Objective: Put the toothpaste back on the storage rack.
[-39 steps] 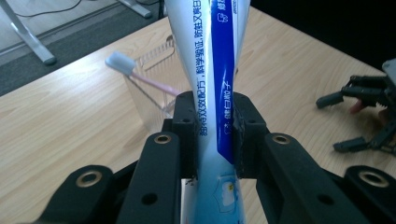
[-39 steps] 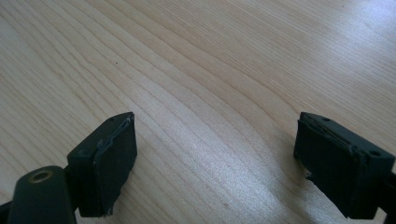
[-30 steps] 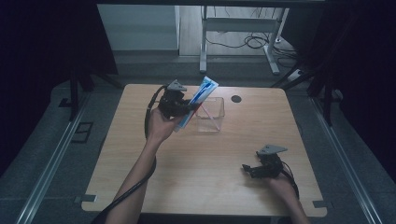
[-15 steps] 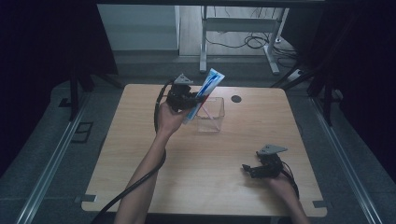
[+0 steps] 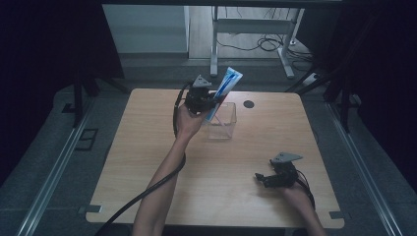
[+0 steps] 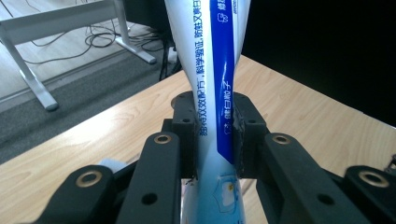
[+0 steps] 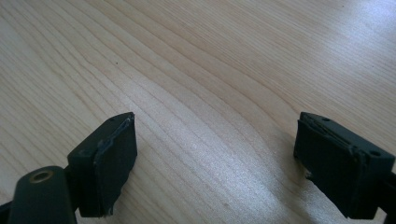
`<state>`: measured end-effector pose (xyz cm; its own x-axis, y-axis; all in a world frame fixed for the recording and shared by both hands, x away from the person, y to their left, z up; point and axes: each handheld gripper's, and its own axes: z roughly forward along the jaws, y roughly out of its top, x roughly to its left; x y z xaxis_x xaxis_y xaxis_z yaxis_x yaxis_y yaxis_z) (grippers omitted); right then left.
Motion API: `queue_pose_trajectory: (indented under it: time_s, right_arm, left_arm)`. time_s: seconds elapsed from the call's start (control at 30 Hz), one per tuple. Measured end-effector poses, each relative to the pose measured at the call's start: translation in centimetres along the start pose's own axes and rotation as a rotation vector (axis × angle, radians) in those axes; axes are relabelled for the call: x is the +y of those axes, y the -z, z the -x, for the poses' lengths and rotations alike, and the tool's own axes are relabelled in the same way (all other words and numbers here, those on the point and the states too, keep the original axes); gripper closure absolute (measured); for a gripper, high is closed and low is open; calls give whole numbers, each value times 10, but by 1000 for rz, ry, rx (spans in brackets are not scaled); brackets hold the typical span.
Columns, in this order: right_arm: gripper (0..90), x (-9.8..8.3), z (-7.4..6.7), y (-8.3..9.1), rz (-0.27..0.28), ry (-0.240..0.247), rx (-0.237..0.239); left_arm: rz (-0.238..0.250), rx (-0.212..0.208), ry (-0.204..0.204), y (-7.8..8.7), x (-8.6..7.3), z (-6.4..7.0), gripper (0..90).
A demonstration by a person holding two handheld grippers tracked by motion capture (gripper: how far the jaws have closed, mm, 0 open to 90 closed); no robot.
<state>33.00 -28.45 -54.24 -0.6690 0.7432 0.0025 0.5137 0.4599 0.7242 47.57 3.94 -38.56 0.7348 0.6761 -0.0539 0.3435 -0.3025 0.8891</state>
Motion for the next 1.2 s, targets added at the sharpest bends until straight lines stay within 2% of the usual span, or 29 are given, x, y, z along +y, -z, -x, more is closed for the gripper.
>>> queue_pose_trajectory:
  time_s: [0.57,0.87,1.2]
  right_arm:
    - [134,0,0,0,0,0,1]
    - [134,0,0,0,0,0,1]
    - [134,0,0,0,0,0,1]
  left_arm:
    - [46,18,12,-34,-2,-8,752]
    - [46,27,7,-47,-9,-10,751]
    - [29,40,-4,-56,-20,-6,748]
